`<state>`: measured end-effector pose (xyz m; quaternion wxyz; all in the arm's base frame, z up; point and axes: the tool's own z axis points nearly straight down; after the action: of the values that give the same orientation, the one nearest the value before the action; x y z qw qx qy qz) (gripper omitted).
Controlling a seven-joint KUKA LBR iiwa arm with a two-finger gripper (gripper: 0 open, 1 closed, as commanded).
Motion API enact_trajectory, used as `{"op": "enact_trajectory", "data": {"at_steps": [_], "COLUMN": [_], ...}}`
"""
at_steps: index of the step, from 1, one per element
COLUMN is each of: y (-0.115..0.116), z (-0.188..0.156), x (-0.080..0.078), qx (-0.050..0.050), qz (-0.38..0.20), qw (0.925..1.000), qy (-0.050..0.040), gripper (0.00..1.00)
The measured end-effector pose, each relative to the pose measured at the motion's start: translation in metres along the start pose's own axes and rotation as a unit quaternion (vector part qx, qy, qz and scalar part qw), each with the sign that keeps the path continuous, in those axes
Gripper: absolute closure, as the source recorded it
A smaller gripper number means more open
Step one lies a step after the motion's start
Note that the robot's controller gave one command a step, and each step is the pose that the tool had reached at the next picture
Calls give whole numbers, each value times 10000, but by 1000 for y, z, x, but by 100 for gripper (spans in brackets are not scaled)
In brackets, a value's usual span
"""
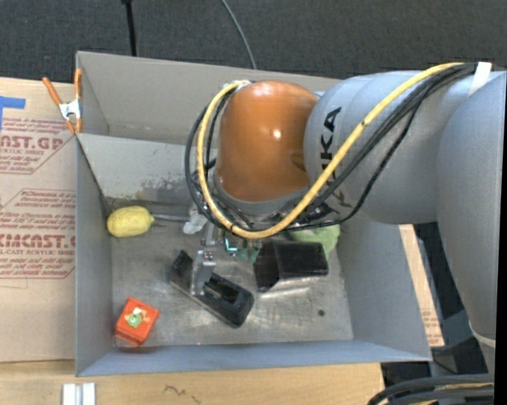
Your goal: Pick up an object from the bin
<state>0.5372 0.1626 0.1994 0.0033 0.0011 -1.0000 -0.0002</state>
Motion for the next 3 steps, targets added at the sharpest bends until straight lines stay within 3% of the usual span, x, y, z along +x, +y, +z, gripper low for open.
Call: {"op": "enact_trajectory", "data": {"at_steps": [1, 2, 3], "y": [-1, -1, 1], "z": [-5, -5, 12], "x": [-2, -2, -13], "qx": [-6, -6, -6], "qz": [11, 11, 1], "qw": [10000, 10000, 10000], "qy": [-39, -40, -44], "gripper": [100, 100, 100]}}
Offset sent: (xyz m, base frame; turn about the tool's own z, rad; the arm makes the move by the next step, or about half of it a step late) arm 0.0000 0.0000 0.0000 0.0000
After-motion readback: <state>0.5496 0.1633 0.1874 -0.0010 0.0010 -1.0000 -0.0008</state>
